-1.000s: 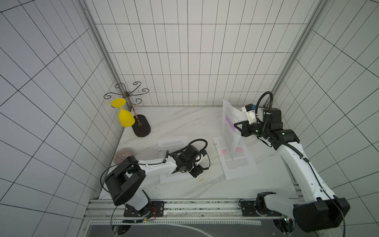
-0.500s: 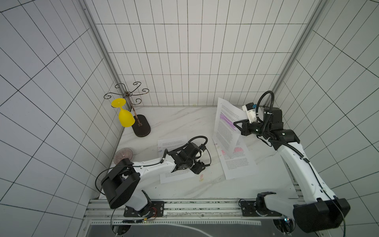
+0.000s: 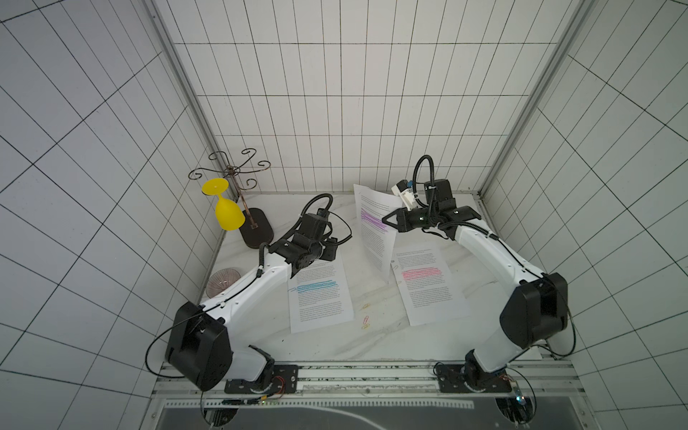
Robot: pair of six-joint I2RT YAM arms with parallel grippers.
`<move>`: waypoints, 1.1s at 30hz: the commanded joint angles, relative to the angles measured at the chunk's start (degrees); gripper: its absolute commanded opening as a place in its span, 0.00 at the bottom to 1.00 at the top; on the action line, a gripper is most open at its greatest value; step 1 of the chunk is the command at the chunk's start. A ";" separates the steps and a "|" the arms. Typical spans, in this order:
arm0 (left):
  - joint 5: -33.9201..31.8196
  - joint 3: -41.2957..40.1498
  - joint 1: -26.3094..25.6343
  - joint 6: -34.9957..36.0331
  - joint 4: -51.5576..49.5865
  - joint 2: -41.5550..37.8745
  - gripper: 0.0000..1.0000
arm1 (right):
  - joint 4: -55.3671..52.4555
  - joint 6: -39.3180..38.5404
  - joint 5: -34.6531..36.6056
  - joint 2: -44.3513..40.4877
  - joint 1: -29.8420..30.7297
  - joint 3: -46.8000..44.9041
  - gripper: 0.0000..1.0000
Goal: Unclip the paperclips from the documents
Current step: Place the document at the center of the board.
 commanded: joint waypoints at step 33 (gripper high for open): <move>3.82 6.15 -3.13 1.56 -4.50 5.96 0.60 | 9.71 7.84 21.74 35.08 -9.74 25.44 0.98</move>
